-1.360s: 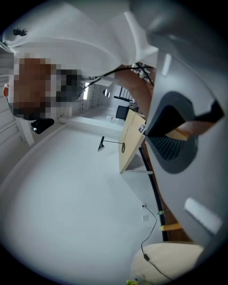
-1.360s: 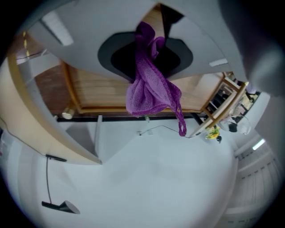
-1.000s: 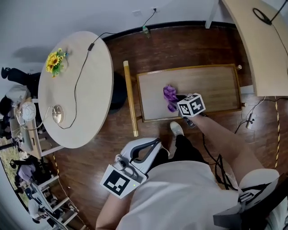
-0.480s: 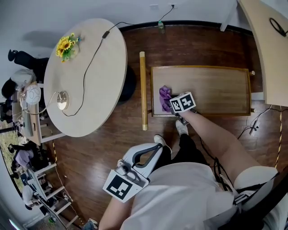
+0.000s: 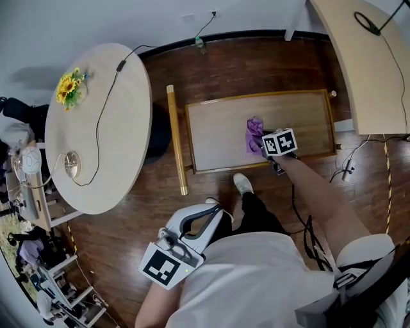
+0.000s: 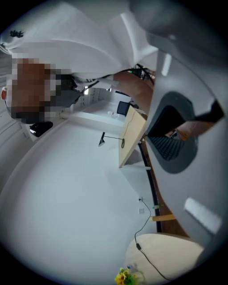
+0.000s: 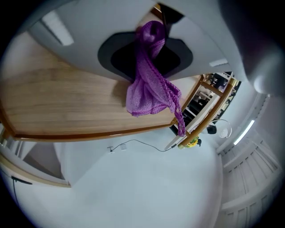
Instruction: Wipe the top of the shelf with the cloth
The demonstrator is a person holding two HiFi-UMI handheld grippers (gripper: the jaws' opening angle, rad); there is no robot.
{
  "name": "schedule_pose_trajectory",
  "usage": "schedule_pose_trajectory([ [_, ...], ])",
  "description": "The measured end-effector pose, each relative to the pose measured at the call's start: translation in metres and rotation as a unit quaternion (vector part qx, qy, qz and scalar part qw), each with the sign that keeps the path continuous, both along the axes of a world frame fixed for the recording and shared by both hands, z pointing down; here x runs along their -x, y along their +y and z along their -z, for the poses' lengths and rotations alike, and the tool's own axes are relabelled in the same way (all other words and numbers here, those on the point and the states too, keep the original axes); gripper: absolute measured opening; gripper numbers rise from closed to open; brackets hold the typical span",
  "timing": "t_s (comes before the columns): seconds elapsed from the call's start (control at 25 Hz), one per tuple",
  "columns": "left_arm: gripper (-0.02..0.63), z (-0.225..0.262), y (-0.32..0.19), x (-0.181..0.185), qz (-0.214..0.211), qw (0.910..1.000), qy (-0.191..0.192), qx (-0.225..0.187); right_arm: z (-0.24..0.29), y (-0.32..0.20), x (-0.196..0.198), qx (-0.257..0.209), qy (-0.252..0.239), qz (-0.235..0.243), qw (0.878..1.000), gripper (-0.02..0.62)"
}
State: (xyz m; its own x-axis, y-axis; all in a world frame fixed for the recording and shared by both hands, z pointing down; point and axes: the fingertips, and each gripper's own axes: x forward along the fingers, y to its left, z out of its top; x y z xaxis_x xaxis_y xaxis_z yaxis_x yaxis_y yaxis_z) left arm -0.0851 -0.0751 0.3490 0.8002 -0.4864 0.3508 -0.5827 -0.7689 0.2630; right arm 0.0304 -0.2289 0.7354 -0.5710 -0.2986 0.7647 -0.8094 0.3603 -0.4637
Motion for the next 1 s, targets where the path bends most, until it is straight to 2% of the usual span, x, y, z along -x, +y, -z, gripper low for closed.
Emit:
schedule_pose_trajectory([
  [0.12, 0.018, 0.001, -0.003, -0.012, -0.017, 0.9999, 0.001, 0.001, 0.002, 0.0, -0.05, -0.005, 0.024, -0.019, 1.0, 0.101],
  [0.36, 0.018, 0.002, -0.007, -0.04, -0.052, 0.9986, 0.002, -0.001, 0.003, 0.003, -0.176, -0.006, 0.087, -0.076, 0.993, 0.101],
  [0.68, 0.018, 0.002, -0.009, -0.058, -0.08, 0.9968, -0.001, -0.002, 0.003, 0.013, -0.303, -0.001, 0.2, -0.109, 0.974, 0.101],
  [0.84, 0.018, 0.003, -0.008, -0.062, -0.082, 0.9966, -0.001, -0.004, 0.013, 0.012, -0.328, -0.009, 0.222, -0.132, 0.966, 0.101],
  [0.92, 0.018, 0.003, -0.006, -0.061, -0.084, 0.9965, -0.003, -0.006, 0.02, 0.011, -0.319, -0.017, 0.211, -0.134, 0.968, 0.101],
  [1.0, 0.018, 0.003, -0.005, -0.059, -0.082, 0.9966, -0.002, -0.009, 0.03, 0.011, -0.292, -0.029, 0.187, -0.12, 0.975, 0.101],
])
